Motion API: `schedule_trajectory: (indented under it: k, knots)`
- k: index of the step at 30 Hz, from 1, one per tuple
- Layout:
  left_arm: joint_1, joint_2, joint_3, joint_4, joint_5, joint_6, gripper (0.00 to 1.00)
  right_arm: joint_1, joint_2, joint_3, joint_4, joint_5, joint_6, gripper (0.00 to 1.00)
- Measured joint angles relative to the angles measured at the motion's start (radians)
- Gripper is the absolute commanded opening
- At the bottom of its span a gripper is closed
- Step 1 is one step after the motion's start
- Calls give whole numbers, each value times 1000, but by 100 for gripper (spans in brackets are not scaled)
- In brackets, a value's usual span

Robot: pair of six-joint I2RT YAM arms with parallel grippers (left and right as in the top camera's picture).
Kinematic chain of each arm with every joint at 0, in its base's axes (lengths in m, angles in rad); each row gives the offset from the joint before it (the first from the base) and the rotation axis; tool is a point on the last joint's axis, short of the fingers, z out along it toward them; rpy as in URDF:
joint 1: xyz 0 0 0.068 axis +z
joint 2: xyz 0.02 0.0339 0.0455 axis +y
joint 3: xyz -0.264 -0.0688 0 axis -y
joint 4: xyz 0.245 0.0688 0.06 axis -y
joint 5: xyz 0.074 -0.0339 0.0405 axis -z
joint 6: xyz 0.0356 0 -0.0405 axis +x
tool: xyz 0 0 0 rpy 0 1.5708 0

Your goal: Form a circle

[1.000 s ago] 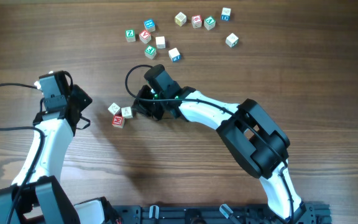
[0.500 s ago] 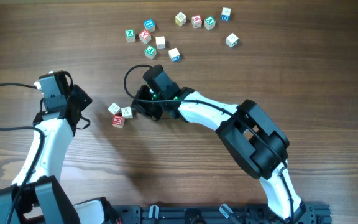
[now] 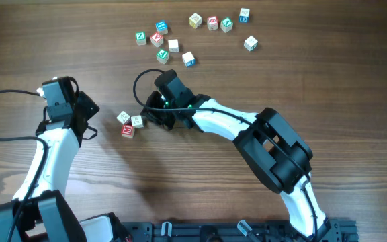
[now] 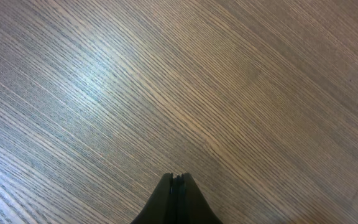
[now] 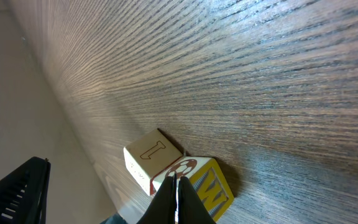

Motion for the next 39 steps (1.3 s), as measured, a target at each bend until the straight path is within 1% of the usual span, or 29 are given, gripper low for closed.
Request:
schedule_trajectory:
  k: [39]
  knots:
    - [0, 0, 0, 0, 0, 0, 4, 0, 0, 0, 8, -31, -3, 4]
